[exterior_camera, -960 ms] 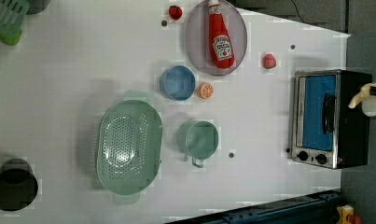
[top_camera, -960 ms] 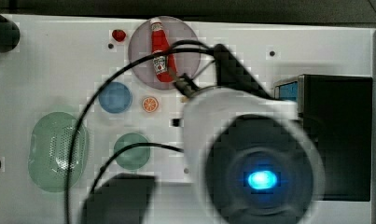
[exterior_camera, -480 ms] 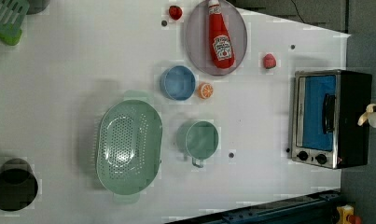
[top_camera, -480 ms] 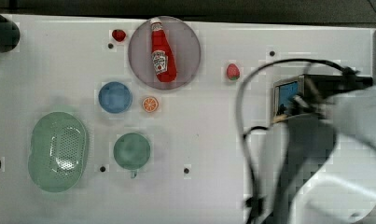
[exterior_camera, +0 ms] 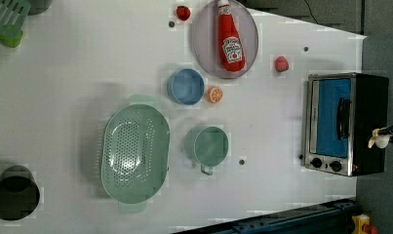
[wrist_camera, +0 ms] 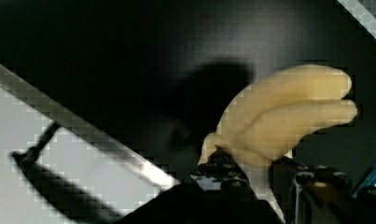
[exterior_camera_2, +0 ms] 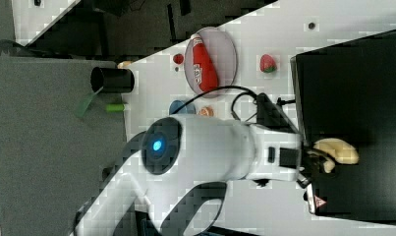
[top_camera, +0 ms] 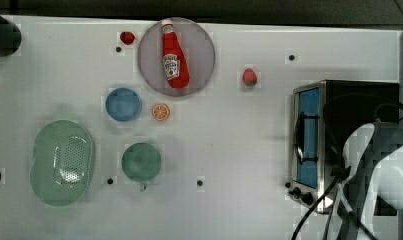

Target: Pick banana from table and place on oven.

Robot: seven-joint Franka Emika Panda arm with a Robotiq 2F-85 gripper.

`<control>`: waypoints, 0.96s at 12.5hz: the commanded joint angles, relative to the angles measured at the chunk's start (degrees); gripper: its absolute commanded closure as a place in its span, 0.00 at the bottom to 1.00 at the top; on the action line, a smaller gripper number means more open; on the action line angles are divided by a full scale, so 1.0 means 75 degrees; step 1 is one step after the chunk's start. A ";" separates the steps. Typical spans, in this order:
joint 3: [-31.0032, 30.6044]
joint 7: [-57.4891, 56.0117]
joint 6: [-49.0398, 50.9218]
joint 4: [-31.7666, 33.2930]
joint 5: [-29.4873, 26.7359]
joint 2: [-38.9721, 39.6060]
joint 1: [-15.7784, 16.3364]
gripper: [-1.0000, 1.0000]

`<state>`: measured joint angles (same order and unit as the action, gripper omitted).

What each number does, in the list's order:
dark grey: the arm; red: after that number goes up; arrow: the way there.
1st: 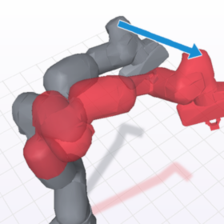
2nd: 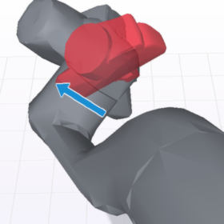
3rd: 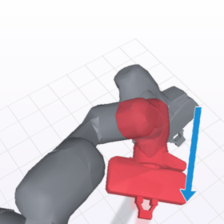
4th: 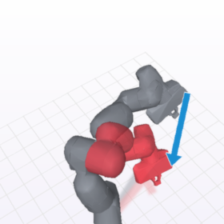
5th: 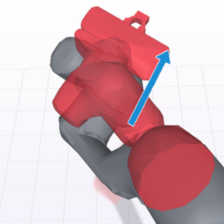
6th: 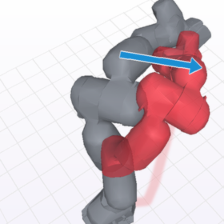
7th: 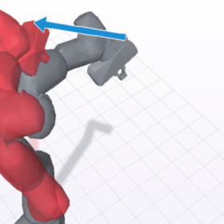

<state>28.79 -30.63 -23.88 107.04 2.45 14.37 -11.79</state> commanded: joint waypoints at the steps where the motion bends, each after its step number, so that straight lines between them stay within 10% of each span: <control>1: 0.0127 -0.1117 -0.0250 -0.0714 -0.0132 0.0041 0.0440 0.62; 7: 0.0110 -0.1305 -0.0467 -0.0750 -0.0120 0.0110 0.0458 0.00; 12: -0.0735 -0.0586 0.1341 -0.0909 -0.0167 -0.1085 0.1004 0.00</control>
<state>24.87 -36.73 -13.88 102.62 2.32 10.44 -7.92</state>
